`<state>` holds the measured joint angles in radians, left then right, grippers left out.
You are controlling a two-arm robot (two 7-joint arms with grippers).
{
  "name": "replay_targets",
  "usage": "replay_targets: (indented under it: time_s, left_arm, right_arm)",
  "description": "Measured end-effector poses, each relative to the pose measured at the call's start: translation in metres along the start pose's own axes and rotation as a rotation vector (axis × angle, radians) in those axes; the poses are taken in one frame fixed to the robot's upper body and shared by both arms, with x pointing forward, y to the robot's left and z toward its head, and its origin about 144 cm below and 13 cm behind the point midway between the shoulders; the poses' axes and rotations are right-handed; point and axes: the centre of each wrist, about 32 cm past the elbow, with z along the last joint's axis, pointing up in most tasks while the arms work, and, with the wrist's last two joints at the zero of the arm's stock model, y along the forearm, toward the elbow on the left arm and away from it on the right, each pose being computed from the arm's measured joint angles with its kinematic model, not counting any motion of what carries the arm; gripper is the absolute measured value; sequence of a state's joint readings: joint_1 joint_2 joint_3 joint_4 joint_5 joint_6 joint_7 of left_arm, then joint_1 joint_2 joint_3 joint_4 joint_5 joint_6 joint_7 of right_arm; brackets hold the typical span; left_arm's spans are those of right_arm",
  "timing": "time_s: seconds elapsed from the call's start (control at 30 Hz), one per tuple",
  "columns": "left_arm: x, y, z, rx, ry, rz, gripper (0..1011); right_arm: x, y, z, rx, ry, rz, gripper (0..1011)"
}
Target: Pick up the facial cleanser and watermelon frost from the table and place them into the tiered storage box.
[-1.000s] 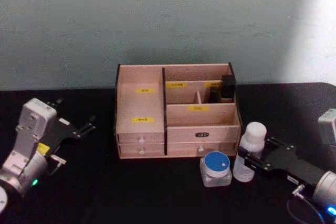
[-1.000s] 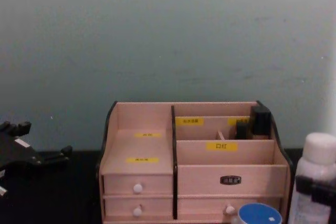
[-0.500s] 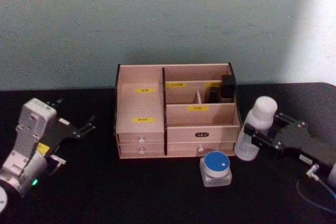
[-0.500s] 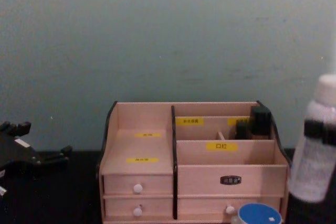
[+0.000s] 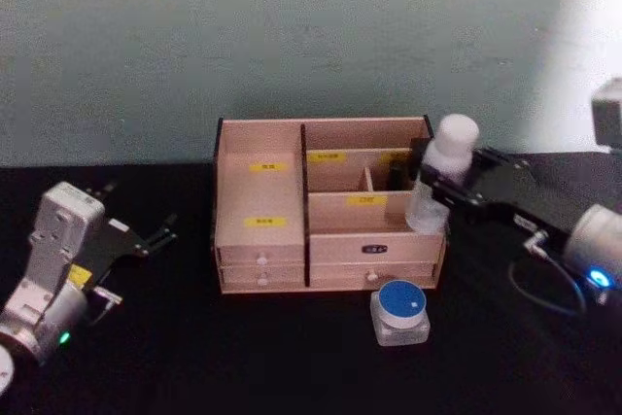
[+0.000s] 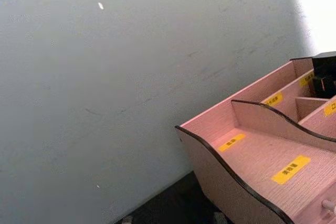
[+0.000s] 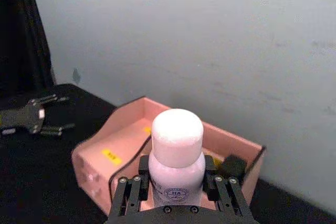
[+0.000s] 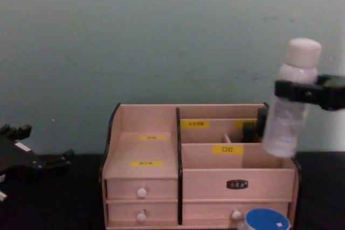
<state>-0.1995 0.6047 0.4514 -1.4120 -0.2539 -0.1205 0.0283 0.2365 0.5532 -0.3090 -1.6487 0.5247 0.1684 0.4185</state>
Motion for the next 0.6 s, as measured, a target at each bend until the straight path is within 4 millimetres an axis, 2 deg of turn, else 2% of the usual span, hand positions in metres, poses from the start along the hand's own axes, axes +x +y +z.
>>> replay_targets:
  time_s: [0.03, 0.1, 0.6]
  left_arm:
    - [0.000, 0.000, 0.000, 0.000, 0.000, 0.000, 1001]
    - [0.000, 0.000, 0.000, 0.000, 0.000, 0.000, 1001]
    - [0.000, 0.000, 0.000, 0.000, 0.000, 0.000, 1001]
  right_arm:
    - [0.000, 0.000, 0.000, 0.000, 0.000, 0.000, 592]
    - [0.003, 0.015, 0.004, 0.005, -0.006, -0.005, 592]
    - [0.016, 0.076, 0.015, -0.005, 0.018, -0.006, 592]
